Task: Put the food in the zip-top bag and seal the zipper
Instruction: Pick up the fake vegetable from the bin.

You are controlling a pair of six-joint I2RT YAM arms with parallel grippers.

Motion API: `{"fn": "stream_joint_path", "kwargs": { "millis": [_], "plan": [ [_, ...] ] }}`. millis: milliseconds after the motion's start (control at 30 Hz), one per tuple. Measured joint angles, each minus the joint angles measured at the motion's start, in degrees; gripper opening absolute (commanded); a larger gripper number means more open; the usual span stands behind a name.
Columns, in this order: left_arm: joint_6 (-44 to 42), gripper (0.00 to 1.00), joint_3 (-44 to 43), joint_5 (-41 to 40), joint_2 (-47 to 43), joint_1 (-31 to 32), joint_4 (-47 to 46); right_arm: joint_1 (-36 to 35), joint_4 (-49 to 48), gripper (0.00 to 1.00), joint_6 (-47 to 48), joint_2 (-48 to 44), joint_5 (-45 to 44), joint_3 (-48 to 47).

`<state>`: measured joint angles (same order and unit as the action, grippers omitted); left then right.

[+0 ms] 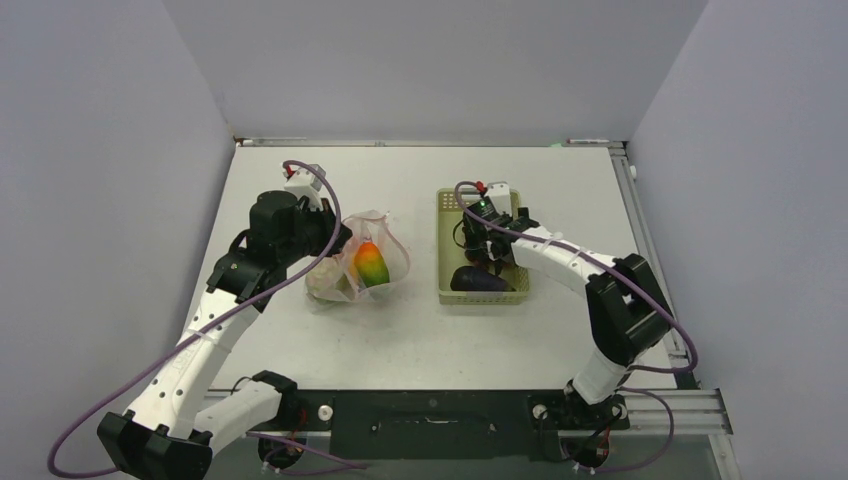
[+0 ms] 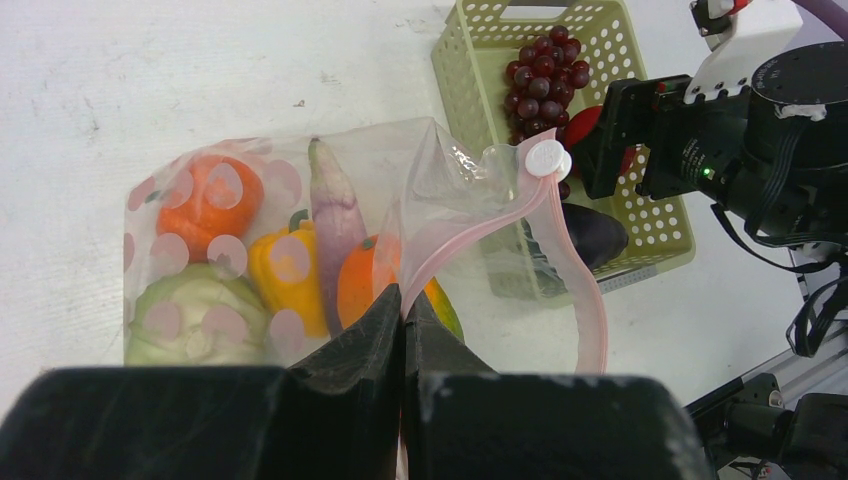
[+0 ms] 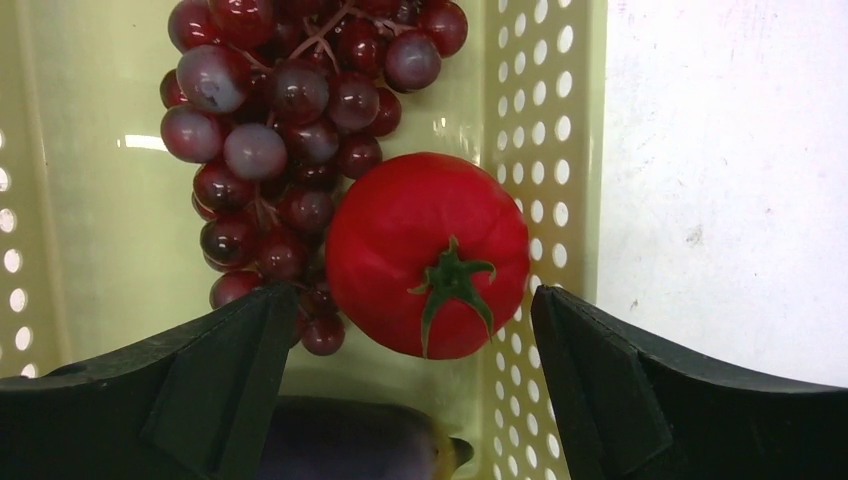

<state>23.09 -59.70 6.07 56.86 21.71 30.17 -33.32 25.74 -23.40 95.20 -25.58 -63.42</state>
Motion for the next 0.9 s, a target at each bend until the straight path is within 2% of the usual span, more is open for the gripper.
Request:
{"fn": "stream_joint_path", "kwargs": {
  "millis": [567, 733, 900],
  "plan": [
    [0.0, 0.00, 0.0, 0.0, 0.0, 0.1, 0.0, 0.3, -0.7, 0.91, 0.9, 5.8, -2.9, -2.3],
    [0.0, 0.00, 0.0, 0.0, 0.0, 0.1, 0.0, 0.3, -0.8, 1.00, 0.9, 6.1, -4.6, -2.3],
    [0.0, 0.00, 0.0, 0.0, 0.0, 0.1, 0.0, 0.3, -0.9, 0.80, 1.2, 6.1, -5.1, -2.3]
  ]
}}
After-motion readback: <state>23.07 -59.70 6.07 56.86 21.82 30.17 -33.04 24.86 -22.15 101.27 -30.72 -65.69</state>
